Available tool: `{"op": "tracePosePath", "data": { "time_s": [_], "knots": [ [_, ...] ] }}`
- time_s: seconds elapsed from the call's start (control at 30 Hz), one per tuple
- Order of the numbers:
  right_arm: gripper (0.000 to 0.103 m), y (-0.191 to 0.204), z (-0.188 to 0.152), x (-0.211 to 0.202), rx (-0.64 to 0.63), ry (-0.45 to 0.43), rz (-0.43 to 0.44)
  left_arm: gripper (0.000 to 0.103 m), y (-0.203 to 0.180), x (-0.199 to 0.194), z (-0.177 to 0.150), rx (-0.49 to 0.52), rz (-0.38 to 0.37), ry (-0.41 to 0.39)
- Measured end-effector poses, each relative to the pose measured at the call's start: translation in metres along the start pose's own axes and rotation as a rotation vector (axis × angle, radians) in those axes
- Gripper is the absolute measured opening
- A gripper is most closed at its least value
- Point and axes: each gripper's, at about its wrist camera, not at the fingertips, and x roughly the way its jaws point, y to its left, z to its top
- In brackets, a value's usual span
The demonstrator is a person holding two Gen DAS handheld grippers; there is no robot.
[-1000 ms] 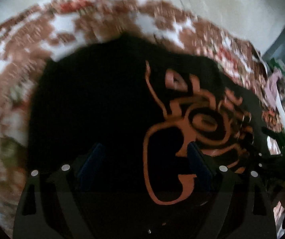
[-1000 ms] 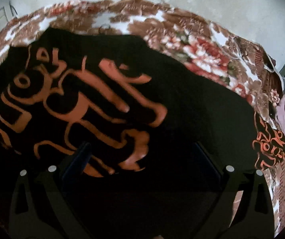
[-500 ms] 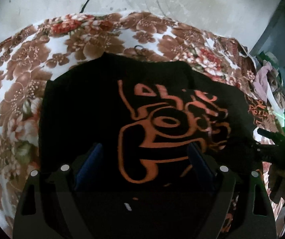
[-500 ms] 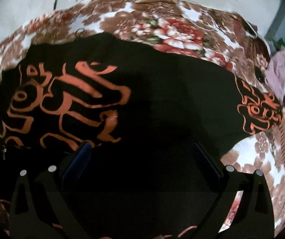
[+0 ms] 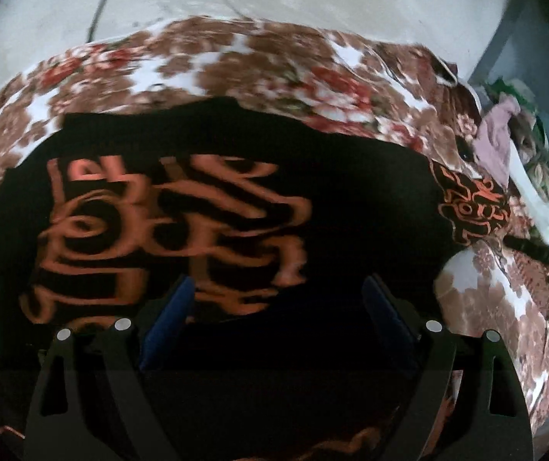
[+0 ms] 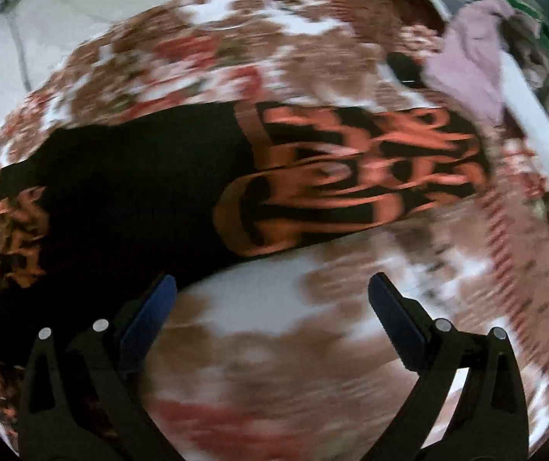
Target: Fold large clothes
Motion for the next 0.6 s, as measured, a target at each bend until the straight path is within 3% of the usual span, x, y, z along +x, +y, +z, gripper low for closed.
{"op": "tracePosePath", "data": {
  "time_s": [0.13,0.33,0.47,0.6],
  "knots": [
    [0.098,-0.096,0.031,0.019,0.18,0.02,0.022,0.088,-0.047,0.021,0.012,0.039,0.016,0.004],
    [0.098,-0.193,0.06,0.053,0.401,0.04,0.097,0.088,-0.093,0.066,0.017,0.1,0.057,0.025],
    [0.098,-0.225,0.07,0.076,0.512,0.069,0.172,0.087,-0.106,0.098,0.009,0.121,0.091,0.071],
    [0.095,-0.244,0.076,0.096,0.587,0.105,0.239,0.086,-0.111,0.111,-0.001,0.093,0.073,0.083]
  ]
}}
